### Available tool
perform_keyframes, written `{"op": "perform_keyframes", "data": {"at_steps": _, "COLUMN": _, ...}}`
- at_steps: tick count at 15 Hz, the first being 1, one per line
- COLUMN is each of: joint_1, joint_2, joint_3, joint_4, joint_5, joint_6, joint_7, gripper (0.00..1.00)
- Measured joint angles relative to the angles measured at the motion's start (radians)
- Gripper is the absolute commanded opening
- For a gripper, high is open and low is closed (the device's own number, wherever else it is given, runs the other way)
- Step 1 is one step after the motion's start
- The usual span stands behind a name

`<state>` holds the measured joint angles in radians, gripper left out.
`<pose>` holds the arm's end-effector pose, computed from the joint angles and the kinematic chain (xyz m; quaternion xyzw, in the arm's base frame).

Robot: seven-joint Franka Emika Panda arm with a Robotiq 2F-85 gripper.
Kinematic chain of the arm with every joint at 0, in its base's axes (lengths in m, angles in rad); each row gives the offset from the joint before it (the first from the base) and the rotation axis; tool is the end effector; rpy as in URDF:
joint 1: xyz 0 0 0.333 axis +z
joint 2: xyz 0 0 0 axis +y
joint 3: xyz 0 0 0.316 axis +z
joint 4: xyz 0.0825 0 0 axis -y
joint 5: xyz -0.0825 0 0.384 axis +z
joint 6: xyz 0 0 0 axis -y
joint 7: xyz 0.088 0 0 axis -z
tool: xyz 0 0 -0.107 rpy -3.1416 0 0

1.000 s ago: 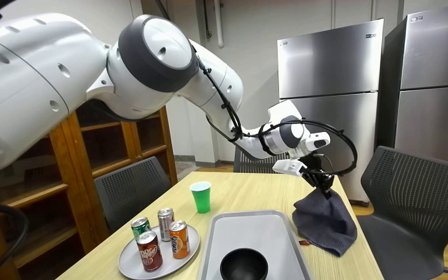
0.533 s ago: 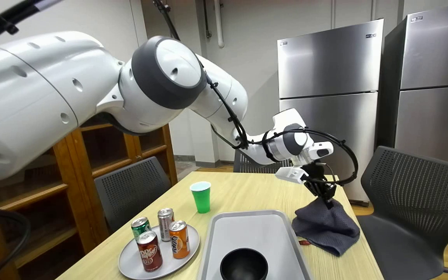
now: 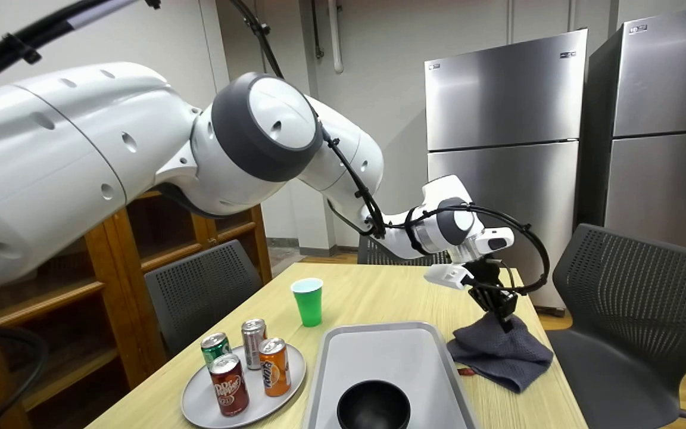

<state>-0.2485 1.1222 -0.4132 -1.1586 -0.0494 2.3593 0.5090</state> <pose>0.6665 -0.3905 0.1489 0.8826 -0.4214 0.0601 0.1997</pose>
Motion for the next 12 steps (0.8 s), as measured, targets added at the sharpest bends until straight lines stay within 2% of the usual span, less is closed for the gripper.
{"op": "perform_keyframes", "data": {"at_steps": 9, "joint_1": 0.004, "joint_2": -0.008, "joint_3": 0.001, "joint_4": 0.009, "joint_5": 0.012, "joint_6": -0.008, "joint_7": 0.0, "gripper": 0.99}}
{"op": "perform_keyframes", "data": {"at_steps": 12, "joint_1": 0.01, "joint_2": -0.024, "joint_3": 0.002, "joint_4": 0.006, "joint_5": 0.016, "joint_6": -0.007, "joint_7": 0.0, "gripper": 1.0}}
